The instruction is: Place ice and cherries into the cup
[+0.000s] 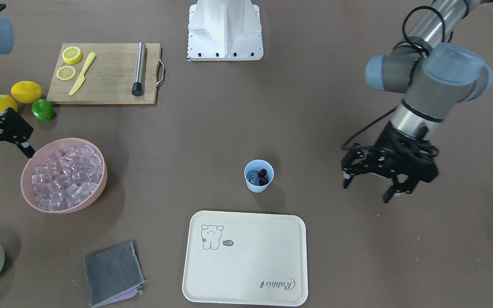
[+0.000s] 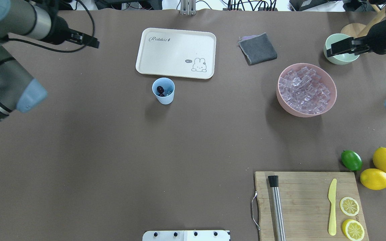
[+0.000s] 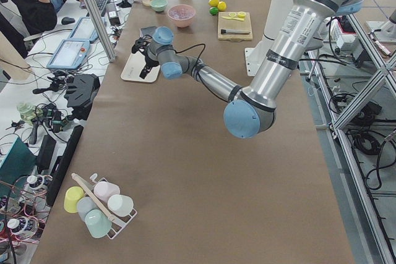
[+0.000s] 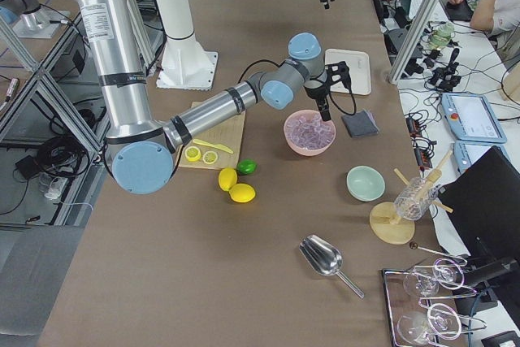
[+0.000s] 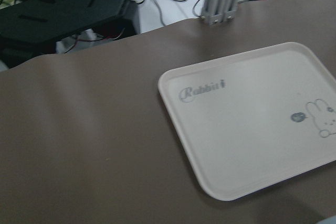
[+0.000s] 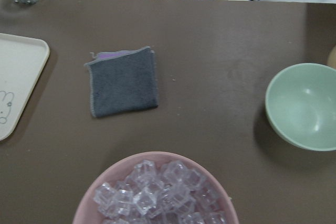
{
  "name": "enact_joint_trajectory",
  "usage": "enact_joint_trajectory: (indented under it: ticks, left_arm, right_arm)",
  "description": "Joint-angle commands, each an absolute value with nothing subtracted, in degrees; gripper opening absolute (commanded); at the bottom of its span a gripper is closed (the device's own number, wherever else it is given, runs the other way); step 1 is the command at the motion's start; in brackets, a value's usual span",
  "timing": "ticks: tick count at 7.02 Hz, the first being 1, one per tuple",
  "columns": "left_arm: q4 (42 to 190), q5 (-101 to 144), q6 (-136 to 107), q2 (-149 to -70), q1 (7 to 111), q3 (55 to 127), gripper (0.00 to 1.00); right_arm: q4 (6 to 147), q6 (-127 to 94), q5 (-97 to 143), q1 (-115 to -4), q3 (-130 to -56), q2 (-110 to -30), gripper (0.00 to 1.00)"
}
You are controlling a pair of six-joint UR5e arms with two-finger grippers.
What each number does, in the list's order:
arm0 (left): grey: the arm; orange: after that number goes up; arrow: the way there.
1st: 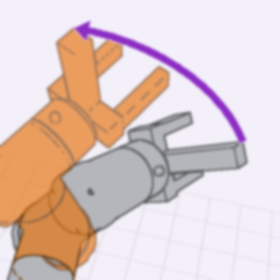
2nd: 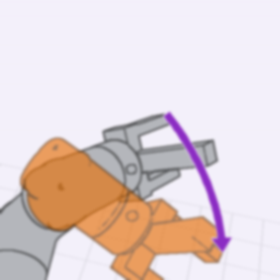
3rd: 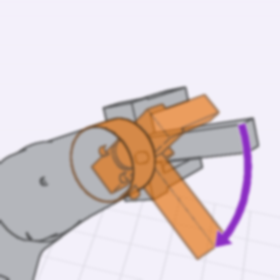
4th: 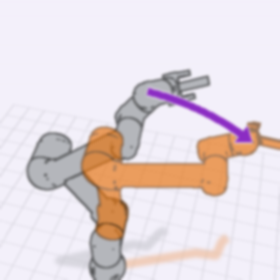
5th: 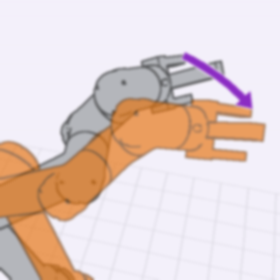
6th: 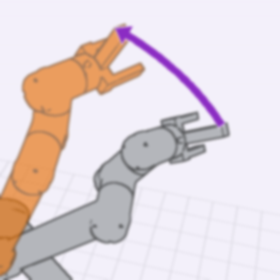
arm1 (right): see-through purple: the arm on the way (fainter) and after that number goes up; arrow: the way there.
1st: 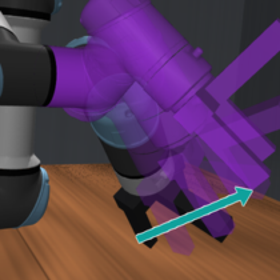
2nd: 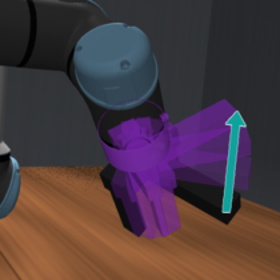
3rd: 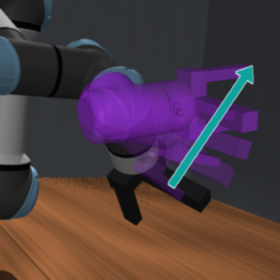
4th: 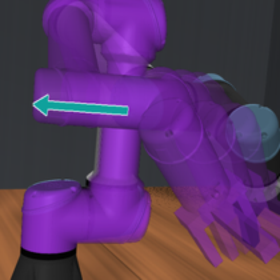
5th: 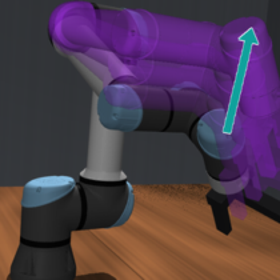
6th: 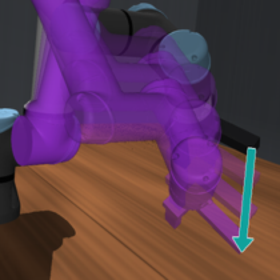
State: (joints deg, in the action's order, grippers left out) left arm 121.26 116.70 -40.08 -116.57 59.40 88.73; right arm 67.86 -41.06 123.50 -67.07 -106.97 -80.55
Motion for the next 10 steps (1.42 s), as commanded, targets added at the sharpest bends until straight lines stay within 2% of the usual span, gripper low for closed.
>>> enact_joint_trajectory:
  ticks: [1, 4, 6, 10]
  left_arm:
    - [111.99, 119.8, -39.46, -112.96, 68.0, 87.72, 0.98]
    - [112.76, 123.47, -39.46, -106.72, 75.66, 83.69, 0.98]
    - [112.51, 123.49, -38.76, -104.25, 76.72, 83.59, 0.98]
    - [109.16, 130.14, -38.76, -104.15, 81.98, 82.18, 0.98]
  right_arm:
    - [68.38, -34.07, 125.07, -72.58, -106.35, -87.15, 1.0]
    - [69.34, -32.08, 122.19, -73.74, -105.3, -93.94, 1.0]
    - [69.61, -32.08, 123.22, -74.61, -102.75, -94.57, 1.0]
    - [71.37, -24.1, 126.02, -77.16, -94.06, -87.3, 1.0]
